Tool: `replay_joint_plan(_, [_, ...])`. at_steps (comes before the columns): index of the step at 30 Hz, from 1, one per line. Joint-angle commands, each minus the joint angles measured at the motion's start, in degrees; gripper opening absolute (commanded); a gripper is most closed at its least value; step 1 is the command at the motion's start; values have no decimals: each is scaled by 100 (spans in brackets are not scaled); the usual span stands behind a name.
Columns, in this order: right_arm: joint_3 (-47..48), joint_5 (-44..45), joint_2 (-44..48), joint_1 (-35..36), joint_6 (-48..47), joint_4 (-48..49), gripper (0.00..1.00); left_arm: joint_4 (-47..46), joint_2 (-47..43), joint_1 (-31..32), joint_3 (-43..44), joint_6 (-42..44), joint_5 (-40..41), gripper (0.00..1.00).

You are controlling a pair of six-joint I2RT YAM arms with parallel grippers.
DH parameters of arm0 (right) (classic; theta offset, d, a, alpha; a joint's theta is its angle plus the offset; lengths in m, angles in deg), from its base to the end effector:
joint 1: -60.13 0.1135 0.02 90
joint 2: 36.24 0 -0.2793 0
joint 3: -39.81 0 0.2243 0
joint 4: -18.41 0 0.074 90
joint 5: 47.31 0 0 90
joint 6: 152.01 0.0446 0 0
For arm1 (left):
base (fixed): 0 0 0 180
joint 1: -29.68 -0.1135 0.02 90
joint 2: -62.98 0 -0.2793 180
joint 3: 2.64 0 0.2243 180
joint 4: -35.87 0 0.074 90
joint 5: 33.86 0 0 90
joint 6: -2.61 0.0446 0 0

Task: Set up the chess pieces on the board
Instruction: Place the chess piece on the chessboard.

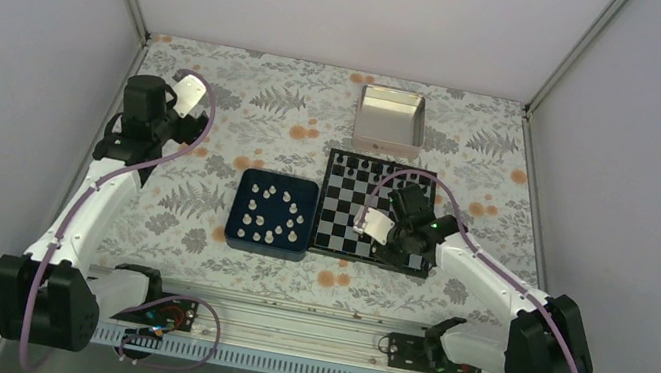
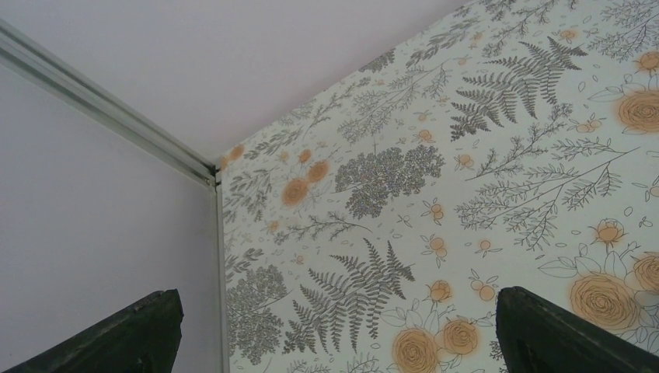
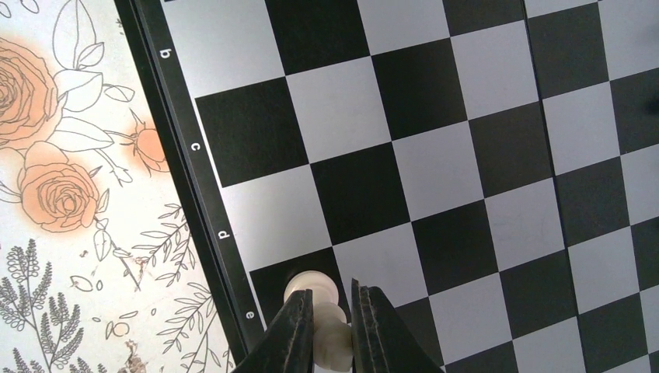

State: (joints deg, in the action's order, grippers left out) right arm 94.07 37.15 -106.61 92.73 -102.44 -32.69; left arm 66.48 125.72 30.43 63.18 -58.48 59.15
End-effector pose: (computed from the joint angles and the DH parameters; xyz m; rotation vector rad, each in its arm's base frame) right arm 0.1557 0.1047 0.2052 -1.6500 2.1838 0.0944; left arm 0.2212 -0.0006 0.3190 0.4978 2.0090 0.3581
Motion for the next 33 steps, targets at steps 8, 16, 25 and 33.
replay_joint_plan(8, [-8, -251, 28, 10, 35, -233, 7, -201, 53, -31, -90, 9, -37, 100])
replay_joint_plan(16, [-19, -318, 114, 2, 61, -337, 7, -213, 36, -32, -117, -16, -26, 100])
replay_joint_plan(25, [-133, -167, 172, 10, 85, -108, 13, -269, 18, -31, -202, -18, 33, 100])
replay_joint_plan(33, [-165, -167, 214, 7, 69, -178, 36, -283, 28, -31, -222, -21, 4, 100])
